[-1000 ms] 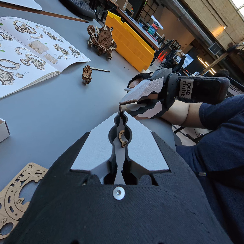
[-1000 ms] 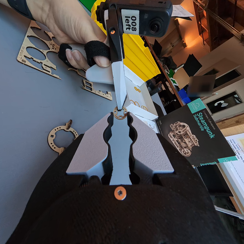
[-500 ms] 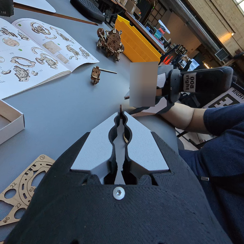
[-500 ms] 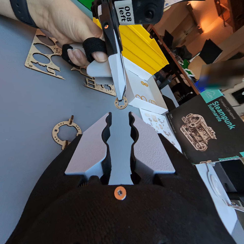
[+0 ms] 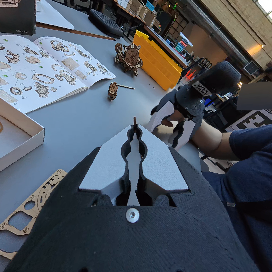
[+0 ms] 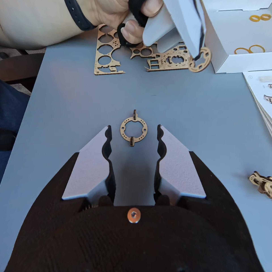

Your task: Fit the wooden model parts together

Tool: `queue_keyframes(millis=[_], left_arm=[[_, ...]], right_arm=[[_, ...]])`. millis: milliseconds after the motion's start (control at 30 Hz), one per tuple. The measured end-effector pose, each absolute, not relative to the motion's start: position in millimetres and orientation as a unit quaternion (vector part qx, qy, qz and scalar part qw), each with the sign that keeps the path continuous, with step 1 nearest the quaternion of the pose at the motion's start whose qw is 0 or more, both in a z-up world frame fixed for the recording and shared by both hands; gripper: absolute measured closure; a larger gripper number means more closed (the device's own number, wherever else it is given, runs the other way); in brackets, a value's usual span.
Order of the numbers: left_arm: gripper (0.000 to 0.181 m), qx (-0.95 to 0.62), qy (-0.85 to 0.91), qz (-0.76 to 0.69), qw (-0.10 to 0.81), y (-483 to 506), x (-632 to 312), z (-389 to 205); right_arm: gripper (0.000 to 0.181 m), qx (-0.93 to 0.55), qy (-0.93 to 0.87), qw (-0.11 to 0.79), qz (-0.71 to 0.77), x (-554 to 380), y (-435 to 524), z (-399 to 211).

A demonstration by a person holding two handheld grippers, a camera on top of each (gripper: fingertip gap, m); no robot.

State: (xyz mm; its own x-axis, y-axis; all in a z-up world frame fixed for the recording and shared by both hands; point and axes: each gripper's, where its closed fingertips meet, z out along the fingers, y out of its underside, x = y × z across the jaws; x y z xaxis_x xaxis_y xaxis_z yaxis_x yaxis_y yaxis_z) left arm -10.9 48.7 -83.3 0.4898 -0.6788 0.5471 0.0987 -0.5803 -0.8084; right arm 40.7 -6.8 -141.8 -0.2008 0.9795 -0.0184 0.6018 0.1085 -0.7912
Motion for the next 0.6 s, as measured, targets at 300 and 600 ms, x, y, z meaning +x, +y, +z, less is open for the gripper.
queue_keyframes(millis=[300, 600], left_arm=[[0.181, -0.753, 0.192, -0.466, 0.423, 49, -11, -80], [0.181, -0.758, 0.187, -0.457, 0.425, 51, -15, -82]], right_arm=[[0.132, -0.591, -0.692, 0.282, 0.302, 48, -4, -160], [0.148, -0.596, -0.686, 0.293, 0.297, 44, 0, -159]])
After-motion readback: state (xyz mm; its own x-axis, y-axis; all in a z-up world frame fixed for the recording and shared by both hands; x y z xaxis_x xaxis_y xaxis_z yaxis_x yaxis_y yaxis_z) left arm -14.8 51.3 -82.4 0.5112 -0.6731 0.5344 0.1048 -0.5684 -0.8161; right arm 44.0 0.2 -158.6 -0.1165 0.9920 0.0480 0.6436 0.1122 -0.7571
